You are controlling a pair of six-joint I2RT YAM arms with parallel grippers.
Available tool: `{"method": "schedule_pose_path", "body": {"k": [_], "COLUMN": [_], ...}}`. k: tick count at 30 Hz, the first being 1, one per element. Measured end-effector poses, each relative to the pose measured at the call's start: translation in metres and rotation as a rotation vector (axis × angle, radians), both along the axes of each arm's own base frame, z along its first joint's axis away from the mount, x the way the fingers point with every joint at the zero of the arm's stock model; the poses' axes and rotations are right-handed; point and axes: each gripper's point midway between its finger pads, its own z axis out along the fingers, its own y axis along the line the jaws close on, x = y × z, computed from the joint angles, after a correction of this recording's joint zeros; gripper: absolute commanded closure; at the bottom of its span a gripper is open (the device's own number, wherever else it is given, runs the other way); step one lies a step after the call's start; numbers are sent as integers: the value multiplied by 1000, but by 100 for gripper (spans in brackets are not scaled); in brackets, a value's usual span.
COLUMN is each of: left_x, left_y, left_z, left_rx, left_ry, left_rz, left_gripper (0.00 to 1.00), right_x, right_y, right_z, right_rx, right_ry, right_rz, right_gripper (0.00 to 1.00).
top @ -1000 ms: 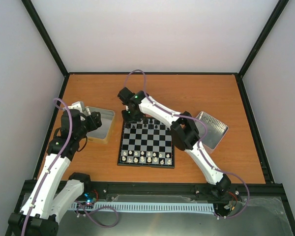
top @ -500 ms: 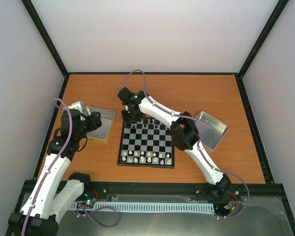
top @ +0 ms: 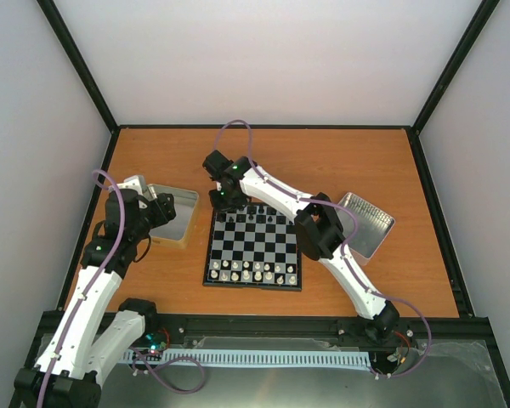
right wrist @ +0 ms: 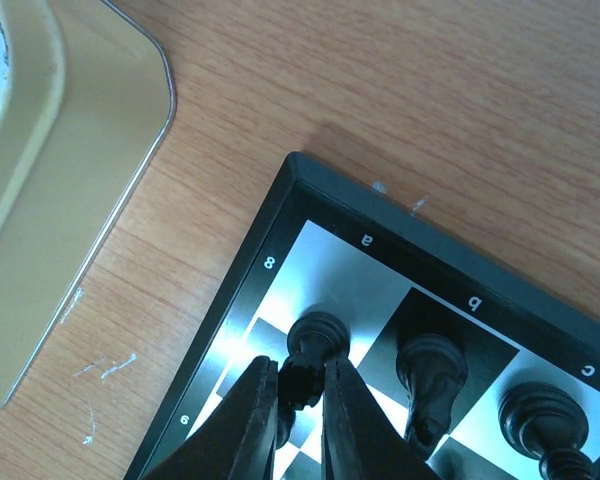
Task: Set up the chess pieces on the board
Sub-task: Place the chess piece on the chessboard, then reset both arms
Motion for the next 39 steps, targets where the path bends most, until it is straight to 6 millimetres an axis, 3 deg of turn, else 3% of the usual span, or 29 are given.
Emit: {"method": "schedule_pose_path", "body": {"k": [12,25,28,32,36,39], "left_x": [0,-3,-6,-10,-18,-30], "left_y": [0,1,-1,-6,-10,-11], "left_z": [0,7,12,21,47,77], "left_rx": [0,-1,-5,2,20,25], "left_ry": [-2,-27,-46,-80,-155,-242], "left_rz": [0,2,-12,-58,-101,-126], "left_gripper": [23,22,22,17,10,4], "right_x": [7,10,9,3,-19,-31], "right_y": [3,10,14,0,-50,-94], "right_z": [-1,5,26,78,127,148], "right_rx": [6,43,85,136,141,125], "right_ry": [-26,-36,-55,-127,-237,-324], "right_rz": [-9,-3,2,-13,-72,-136], "right_gripper": [86,68,63,54,50,45]}}
